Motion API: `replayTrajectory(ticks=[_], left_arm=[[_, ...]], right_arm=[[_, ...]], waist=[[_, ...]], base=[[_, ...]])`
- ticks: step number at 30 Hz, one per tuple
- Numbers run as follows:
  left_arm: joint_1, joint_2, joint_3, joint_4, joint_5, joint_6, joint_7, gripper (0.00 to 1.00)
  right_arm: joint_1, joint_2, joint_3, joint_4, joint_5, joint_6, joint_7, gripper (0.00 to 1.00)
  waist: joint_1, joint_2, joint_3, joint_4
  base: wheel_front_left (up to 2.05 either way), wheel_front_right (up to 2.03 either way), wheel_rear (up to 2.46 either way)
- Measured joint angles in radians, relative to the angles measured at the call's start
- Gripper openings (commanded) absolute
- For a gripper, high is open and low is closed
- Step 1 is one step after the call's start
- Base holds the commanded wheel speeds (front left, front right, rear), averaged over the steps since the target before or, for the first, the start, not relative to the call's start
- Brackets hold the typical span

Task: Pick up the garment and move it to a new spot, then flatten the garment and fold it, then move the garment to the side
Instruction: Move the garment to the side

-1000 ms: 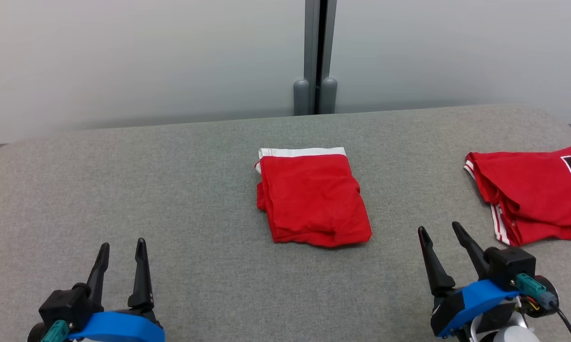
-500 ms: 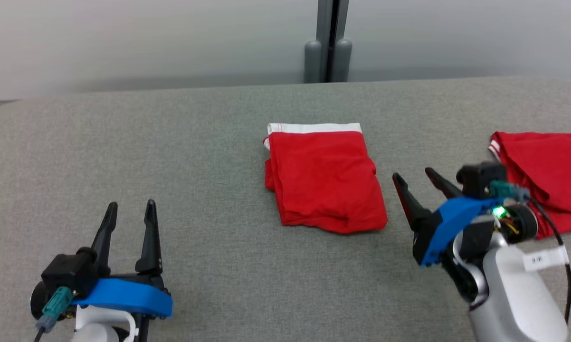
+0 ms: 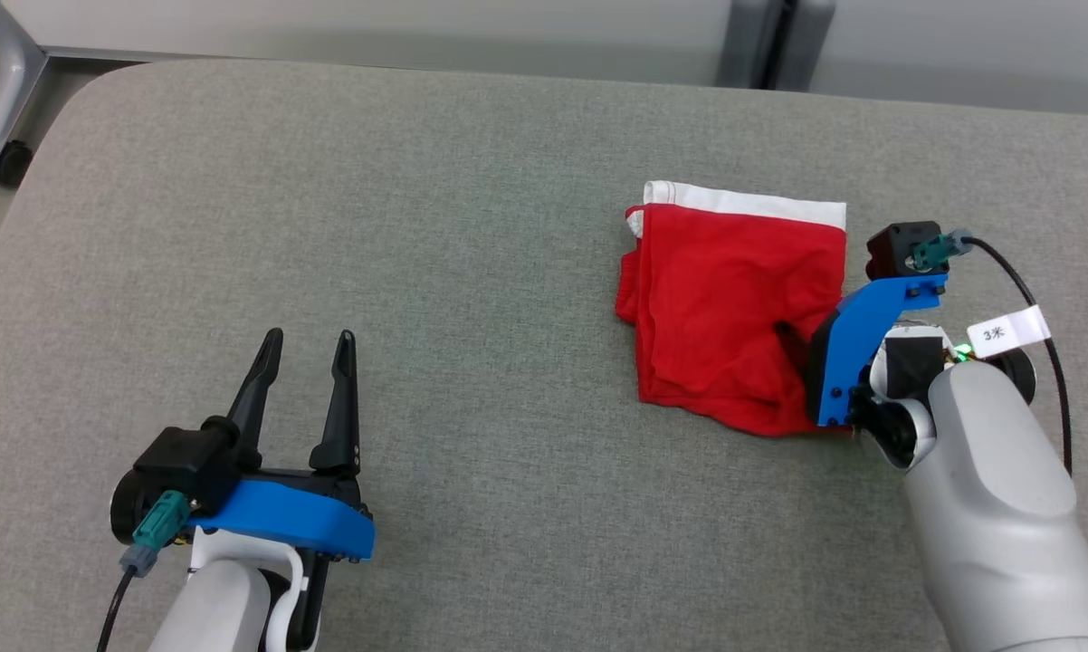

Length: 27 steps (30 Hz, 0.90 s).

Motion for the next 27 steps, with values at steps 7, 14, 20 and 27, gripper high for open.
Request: replayTrajectory(ticks=[7,14,20,27], left_arm=[[-0.011,-0.005,-0.001,0.036,0.000,-0.009,-0.014,1.00],[-0.019,0.005,0.010,0.054,-0.003,-0.016,-0.026,1.00],[-0.019,0.018,0.034,0.045,-0.007,-0.012,-0.032,1.00],[-0.026,0.030,0.040,0.025,-0.007,-0.010,-0.035,1.00]], right_arm=[[-0.064,-0.005,0.028,0.070,-0.016,0.000,0.026,0.00],[-0.098,-0.028,0.230,0.033,0.036,0.000,0.031,0.00],[-0.153,-0.178,0.461,-0.156,0.196,0.000,0.079,0.00],[-0.202,-0.384,0.589,-0.305,0.309,0.000,0.140,0.00]], waist=[[-0.0001,0.0000,0.016,0.005],[-0.0001,0.0000,0.021,-0.062],[-0.0002,0.0000,0.024,-0.167],[-0.0001,0.0000,0.031,-0.290]], base=[[0.00,0.00,0.00],[0.00,0.00,0.00],[0.00,0.00,0.00],[0.00,0.00,0.00]])
